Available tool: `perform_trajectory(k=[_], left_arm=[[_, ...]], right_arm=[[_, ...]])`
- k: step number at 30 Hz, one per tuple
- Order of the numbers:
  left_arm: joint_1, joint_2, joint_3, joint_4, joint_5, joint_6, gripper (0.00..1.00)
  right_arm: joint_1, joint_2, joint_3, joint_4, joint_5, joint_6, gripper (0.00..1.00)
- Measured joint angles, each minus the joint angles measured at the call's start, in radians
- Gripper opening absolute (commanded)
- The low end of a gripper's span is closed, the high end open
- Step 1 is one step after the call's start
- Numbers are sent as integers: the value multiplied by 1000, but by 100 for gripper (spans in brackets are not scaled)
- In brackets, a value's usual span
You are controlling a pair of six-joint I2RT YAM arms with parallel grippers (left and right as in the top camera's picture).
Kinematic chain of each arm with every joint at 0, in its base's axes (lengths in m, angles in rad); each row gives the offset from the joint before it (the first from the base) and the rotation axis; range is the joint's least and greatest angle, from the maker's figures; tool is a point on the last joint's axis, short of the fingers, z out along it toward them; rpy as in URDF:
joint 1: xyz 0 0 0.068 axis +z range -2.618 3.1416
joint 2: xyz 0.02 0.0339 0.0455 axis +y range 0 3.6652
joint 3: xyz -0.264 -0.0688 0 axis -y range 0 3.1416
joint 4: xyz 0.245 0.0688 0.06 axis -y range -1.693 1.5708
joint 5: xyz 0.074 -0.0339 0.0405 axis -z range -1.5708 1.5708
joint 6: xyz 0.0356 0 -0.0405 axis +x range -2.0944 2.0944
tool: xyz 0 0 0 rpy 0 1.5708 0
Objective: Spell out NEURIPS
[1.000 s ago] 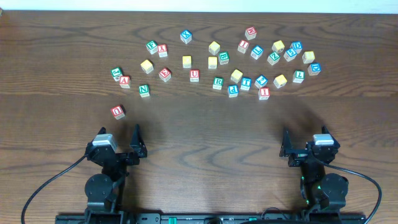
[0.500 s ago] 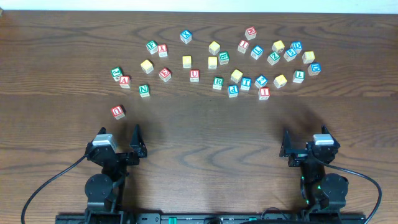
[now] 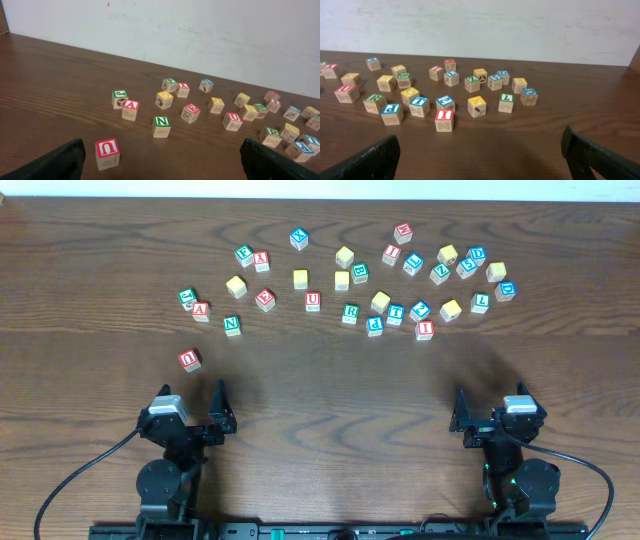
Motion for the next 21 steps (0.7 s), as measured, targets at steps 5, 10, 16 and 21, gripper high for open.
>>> perform_trajectory(k=[5,10,16,21], left_arm=[[0,0,0,0,0,0,98],[0,0,0,0,0,0,97],[0,0,0,4,0,0,97],[0,0,-1,35,0,-26,98]], right_arm=[[0,0,0,0,0,0,99],[0,0,0,0,0,0,99],[0,0,0,0,0,0,99],[0,0,0,0,0,0,99]])
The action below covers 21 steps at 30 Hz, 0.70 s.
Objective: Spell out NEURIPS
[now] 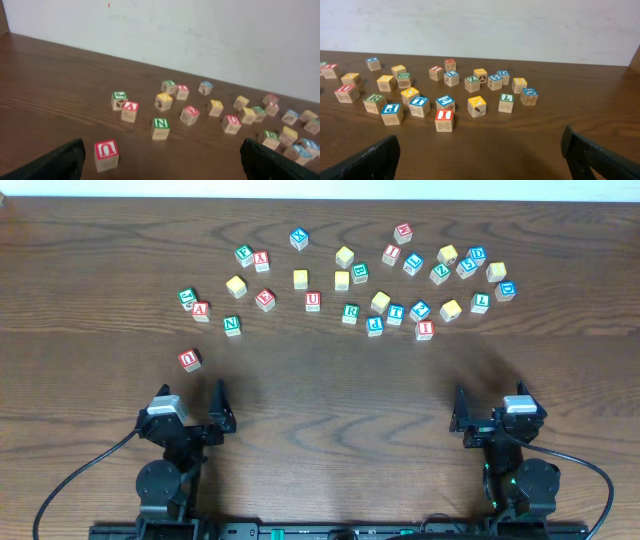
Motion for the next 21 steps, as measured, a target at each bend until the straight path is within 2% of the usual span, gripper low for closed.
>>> perform_trajectory(k=[6,11,16,21], left_arm=[[0,0,0,18,31,-48,98],[0,42,32,-51,76,-51,97],[0,233,224,-137,88,-7,98],[0,541,520,-262,91,58,98]], right_arm=[[0,0,0,0,0,0,99],[0,0,0,0,0,0,99],[0,0,0,0,0,0,99],[0,1,0,-1,0,0,99]])
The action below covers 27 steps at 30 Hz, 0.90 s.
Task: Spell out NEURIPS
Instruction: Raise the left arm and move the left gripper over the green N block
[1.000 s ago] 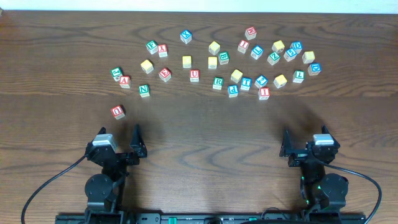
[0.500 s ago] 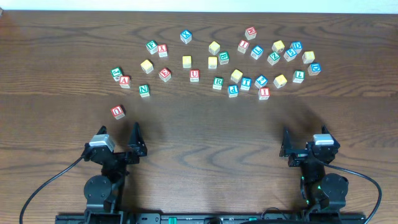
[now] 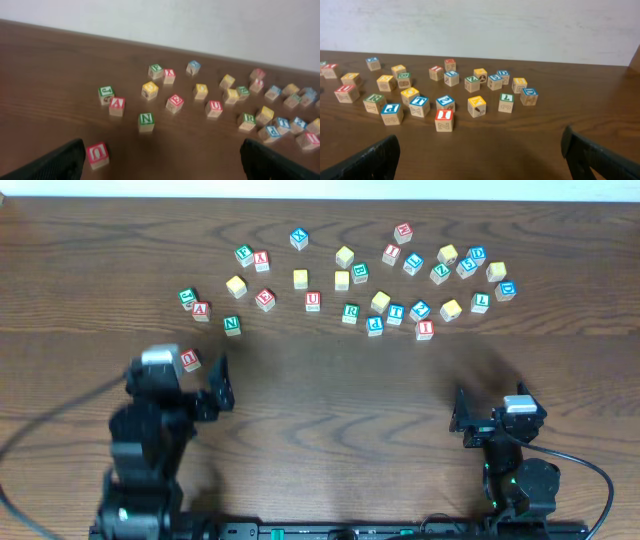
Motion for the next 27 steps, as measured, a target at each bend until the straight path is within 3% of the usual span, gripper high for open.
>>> perform_trajectory(k=[7,14,27], left_arm=[[0,439,422,-315,8,37,98],[0,754,810,-620,23,107,98],[0,813,877,-658,71,135,98]], right_arm=[[0,0,0,1,0,0,99],[0,0,0,1,0,0,99],[0,0,0,1,0,0,99]])
